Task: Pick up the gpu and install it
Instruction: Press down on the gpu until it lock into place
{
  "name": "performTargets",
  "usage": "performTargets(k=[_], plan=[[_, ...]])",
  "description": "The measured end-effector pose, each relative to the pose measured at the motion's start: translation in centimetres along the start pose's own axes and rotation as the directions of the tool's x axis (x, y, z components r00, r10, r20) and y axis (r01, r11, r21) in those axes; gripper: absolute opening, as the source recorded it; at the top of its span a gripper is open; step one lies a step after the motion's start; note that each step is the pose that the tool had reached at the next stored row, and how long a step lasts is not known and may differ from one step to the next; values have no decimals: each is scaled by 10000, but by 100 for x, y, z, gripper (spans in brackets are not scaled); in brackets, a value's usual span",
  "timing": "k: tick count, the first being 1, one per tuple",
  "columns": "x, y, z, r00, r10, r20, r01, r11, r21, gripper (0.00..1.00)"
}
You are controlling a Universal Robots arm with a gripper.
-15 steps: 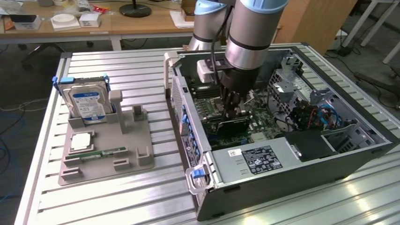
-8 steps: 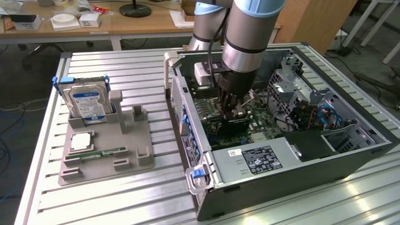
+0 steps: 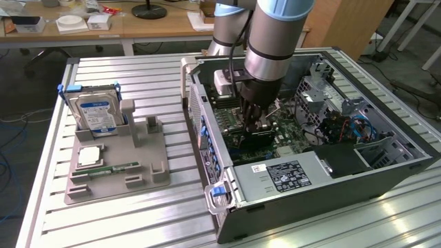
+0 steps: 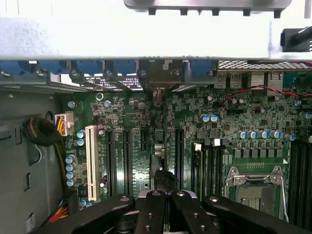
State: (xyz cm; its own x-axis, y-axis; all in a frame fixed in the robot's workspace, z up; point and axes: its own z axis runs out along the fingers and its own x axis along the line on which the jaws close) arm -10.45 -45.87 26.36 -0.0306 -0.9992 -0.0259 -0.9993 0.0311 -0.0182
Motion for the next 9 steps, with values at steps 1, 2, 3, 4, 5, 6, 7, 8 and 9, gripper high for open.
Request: performTargets(k=[1,2,3,4,5,6,7,8,9], plan=[[0,0,0,10000,1,8,-1,10000,1,10],[0,0,3,10000,1,18,-1,10000,0,10],[1,1,12,10000,1,17,-1,10000,-2,10],[3,2,25,10000,-1,7,1,10000,-8,10],[3,2,32,10000,-2,9,2,10000,-10,10],[3,2,34,10000,-2,16,2,10000,-8,10],[2,2,35,10000,-1,29,1,10000,-3,10],[-1,2,25,10000,1,46,-1,10000,3,10],[-3,0,7,10000,1,65,-1,10000,16,10]])
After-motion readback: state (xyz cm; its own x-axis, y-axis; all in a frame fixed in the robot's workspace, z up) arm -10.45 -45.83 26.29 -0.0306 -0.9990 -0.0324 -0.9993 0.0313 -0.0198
